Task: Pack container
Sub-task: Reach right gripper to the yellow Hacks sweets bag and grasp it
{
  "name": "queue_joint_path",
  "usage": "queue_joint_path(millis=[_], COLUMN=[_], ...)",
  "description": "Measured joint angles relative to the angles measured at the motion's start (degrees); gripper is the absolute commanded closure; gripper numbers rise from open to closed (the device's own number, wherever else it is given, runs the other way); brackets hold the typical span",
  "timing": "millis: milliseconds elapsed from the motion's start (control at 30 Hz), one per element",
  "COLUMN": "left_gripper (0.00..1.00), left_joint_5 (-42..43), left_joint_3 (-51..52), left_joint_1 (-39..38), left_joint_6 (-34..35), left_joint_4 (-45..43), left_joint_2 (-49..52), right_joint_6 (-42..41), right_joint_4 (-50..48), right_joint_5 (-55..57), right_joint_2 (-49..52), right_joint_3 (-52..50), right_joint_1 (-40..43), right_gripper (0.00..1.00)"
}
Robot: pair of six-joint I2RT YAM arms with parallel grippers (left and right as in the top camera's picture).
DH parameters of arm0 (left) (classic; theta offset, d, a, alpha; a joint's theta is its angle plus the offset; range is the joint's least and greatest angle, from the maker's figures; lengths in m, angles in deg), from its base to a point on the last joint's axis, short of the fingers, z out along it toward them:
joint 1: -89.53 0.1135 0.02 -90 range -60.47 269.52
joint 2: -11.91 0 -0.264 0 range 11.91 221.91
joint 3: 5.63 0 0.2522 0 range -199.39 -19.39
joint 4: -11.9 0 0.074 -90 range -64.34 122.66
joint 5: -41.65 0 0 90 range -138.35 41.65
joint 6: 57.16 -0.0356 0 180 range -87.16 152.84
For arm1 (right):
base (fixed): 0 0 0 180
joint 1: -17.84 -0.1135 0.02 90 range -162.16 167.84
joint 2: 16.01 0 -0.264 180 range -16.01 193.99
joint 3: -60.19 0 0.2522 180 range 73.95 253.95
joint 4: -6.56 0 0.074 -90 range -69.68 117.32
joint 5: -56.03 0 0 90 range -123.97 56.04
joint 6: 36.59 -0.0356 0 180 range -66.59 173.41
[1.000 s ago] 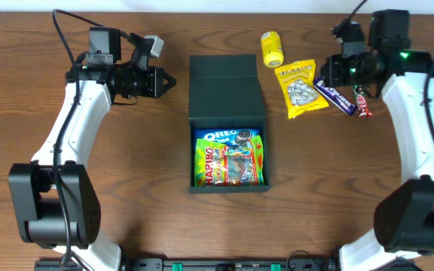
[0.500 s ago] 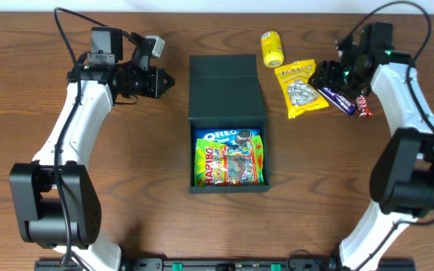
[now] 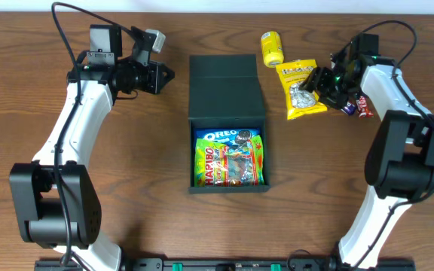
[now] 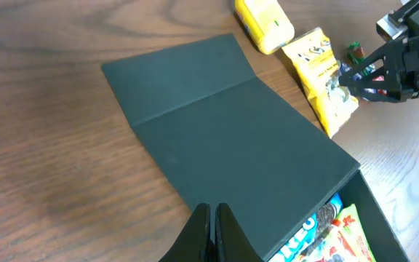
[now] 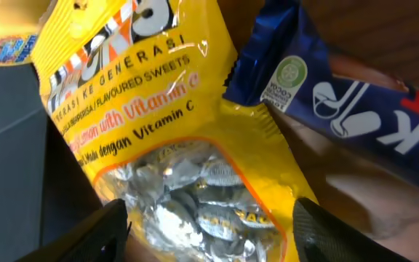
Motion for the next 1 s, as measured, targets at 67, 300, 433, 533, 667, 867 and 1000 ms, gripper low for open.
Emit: queue_joint_path(millis=[67,300,433,533,667,867,1000], left_gripper=[0.94,0.94,0.94,0.94,0.94,0.94,0.94], left_joint_5=[0.0,0.0,0.0,0.0,-0.3,-0.4,-0.4], left_joint_3=[0.0,0.0,0.0,0.0,0.0,0.0,0.0], left_joint_1=[0.0,0.0,0.0,0.0,0.0,0.0,0.0], left_joint_6=[0.0,0.0,0.1,0.4,0.9,1.8,1.8], left_joint_4=[-1.4,-4.7,-5.1,-5.1,-5.1,-5.1,-5.1], left_joint_2=[0.0,0.0,0.0,0.0,0.0,0.0,0.0], right_joint_6=[-0.3,0.9,3.7,6.1,7.7,8.3,8.4], right_joint_4=[-0.1,0.1,0.0,0.0,0.0,0.5,2.7], right_joint_5=[0.2,2.2,6.6,10.2,12.6,12.7,12.0], right_joint_2=[0.0,0.0,0.0,0.1,0.5,0.4,0.4], right_joint_3=[0.0,0.0,0.0,0.0,0.0,1.1,2.3], right_joint_1=[0.0,-0.7,-3.3,-6.1,-8.7,-8.9,-8.9], right_gripper=[0.25,0.22,0.22,0.32,0.58,0.83,0.93])
